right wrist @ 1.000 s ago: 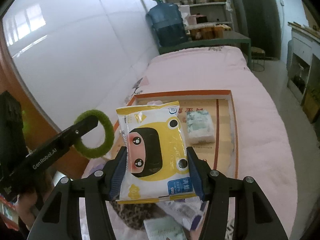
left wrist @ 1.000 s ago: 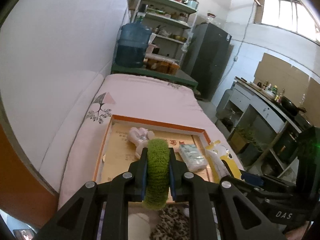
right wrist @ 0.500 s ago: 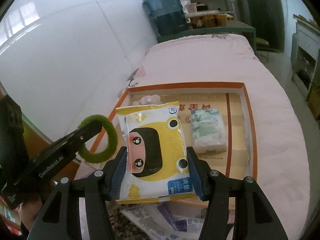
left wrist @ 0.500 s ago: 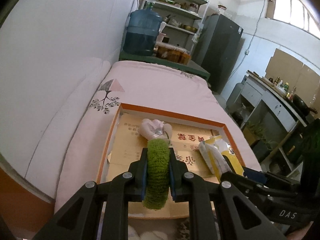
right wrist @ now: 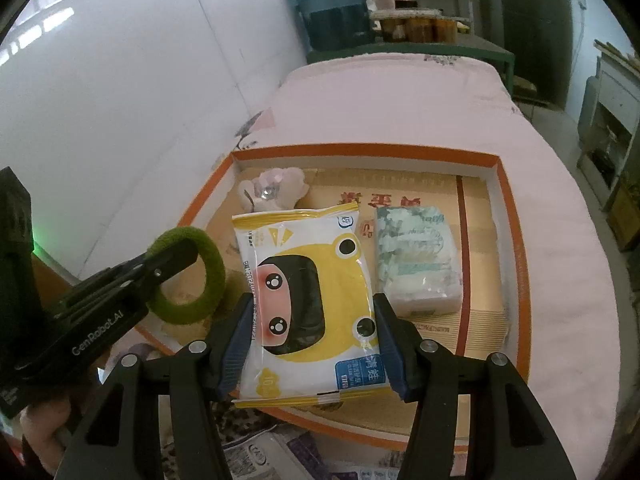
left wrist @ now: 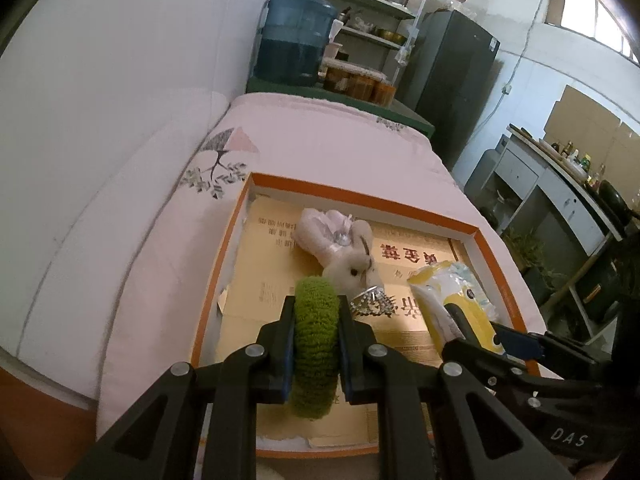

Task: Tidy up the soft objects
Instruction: 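Carry the green ring and yellow wipe pack over the box, then lower both items into the box and open both tools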

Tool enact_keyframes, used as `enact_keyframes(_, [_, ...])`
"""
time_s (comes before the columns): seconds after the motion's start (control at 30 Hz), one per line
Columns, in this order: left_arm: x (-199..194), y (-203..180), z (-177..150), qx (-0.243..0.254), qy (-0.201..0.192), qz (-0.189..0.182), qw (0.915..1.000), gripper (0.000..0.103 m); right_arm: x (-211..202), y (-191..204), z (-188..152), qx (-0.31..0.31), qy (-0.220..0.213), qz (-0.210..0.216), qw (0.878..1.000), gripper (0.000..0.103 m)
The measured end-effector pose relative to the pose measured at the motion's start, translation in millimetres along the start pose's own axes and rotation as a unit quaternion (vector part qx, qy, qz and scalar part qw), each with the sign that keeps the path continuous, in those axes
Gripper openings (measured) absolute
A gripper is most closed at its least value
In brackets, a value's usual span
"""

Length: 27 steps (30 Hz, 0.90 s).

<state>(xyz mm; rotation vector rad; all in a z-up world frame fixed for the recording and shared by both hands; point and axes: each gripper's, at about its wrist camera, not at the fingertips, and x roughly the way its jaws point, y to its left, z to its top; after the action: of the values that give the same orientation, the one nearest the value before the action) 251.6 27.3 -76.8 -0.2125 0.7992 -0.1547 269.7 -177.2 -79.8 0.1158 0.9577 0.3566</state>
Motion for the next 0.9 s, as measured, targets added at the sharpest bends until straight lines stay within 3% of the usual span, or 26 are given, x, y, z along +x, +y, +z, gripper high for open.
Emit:
enact_keyframes(0.77, [26.9, 14.0, -6.2, -0.023, 0.031, -0.013, 0.9992, 0.018, 23.5, -1.0, -3.3, 0.005, 0.031, -0.012, 0.999, 0.061])
enact_keyframes(0.83, [27.0, 14.2, -6.4, -0.023, 0.030, -0.014, 0.9992, 0.032, 23.7, -1.7, -3.2, 0.008, 0.031, -0.013, 0.999, 0.062])
enact_keyframes(0.9, [26.6, 14.4, -6.7, -0.022, 0.027, -0.011, 0.9993, 0.035, 21.5, -2.8, -3.1, 0.011, 0.027, -0.016, 0.999, 0.064])
